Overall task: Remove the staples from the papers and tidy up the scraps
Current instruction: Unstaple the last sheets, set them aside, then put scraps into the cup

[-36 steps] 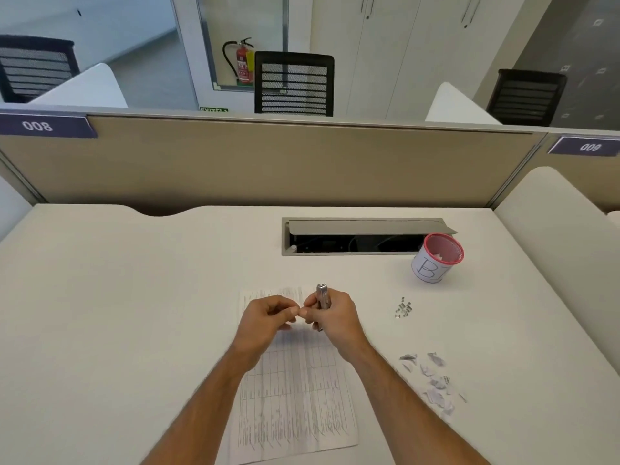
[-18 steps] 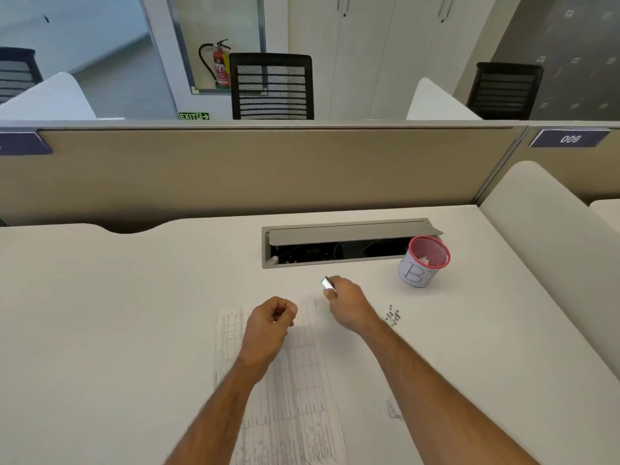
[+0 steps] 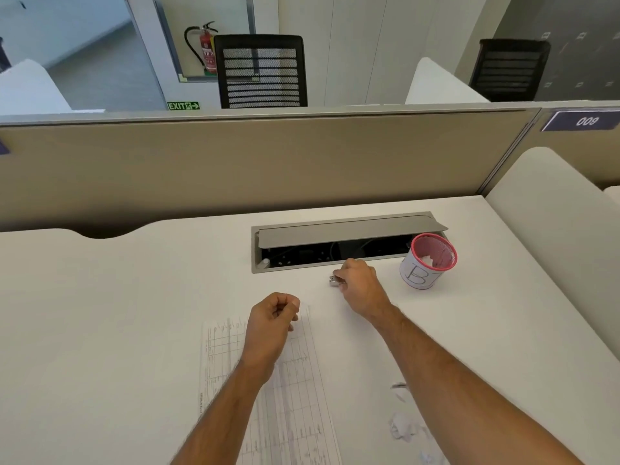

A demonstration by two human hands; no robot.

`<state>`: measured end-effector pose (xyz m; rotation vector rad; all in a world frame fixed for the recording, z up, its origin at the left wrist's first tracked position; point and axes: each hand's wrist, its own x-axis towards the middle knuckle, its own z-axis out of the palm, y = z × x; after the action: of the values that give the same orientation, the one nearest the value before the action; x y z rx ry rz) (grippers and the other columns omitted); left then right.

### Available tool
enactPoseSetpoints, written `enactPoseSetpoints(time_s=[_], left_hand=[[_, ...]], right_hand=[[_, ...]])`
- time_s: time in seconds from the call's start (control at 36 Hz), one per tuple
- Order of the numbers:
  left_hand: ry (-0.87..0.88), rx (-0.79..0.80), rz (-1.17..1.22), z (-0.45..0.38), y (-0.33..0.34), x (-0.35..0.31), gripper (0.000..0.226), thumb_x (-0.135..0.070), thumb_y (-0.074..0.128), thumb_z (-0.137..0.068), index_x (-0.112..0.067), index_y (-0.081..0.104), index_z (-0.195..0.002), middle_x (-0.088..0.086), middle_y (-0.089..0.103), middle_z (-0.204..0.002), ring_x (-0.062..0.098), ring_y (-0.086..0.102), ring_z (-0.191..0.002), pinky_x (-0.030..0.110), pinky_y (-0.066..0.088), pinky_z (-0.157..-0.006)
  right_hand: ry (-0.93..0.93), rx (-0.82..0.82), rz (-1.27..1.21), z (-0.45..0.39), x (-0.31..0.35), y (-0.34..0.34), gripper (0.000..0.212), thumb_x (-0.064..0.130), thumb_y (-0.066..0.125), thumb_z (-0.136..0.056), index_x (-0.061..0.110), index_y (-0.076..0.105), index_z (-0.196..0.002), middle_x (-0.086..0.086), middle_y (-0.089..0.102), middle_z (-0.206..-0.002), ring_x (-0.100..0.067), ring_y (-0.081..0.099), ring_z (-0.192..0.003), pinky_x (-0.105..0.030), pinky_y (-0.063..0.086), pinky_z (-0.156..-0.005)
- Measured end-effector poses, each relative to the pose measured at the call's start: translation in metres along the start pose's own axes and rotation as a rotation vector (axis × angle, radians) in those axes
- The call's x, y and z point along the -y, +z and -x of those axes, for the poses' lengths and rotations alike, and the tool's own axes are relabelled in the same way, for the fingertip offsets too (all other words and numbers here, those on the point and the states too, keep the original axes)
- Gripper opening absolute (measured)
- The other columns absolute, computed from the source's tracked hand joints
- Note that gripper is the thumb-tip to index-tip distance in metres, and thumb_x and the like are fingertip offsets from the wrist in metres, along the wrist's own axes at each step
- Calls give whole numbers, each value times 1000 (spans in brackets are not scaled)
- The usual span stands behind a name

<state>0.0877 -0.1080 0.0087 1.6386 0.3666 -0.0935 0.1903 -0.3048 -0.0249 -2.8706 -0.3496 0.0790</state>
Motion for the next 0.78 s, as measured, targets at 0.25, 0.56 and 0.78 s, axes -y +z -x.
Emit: enactPoseSetpoints(time_s=[0.25, 0.56, 0.78], left_hand=[[-1, -16, -1, 1, 2, -2, 10, -21, 65, -100, -15, 72, -99, 3, 71, -88, 10, 63, -78, 18, 53, -66], [53, -59, -28, 16, 11, -14, 11, -19, 60, -103, -15, 69, -100, 4, 71, -93, 15, 62, -84, 25, 51, -69], [63, -96, -11, 36, 18, -25, 12, -19, 58, -104, -14, 69, -104, 3, 71, -96, 17, 63, -87, 24, 51, -69]], right_hand=[[-16, -29, -1, 3, 2, -1, 32, 15, 65, -94, 16, 69, -125, -4, 66, -122, -24, 56, -115, -39, 41, -106], [175, 38, -948, 64, 71, -43, 21, 23, 57, -101, 14, 75, -106, 1, 76, -95, -11, 70, -94, -25, 53, -85], [236, 24, -1095, 91, 79, -53, 13, 26, 64, -98, 18, 74, -102, 3, 77, -91, -10, 73, -89, -25, 56, -82]])
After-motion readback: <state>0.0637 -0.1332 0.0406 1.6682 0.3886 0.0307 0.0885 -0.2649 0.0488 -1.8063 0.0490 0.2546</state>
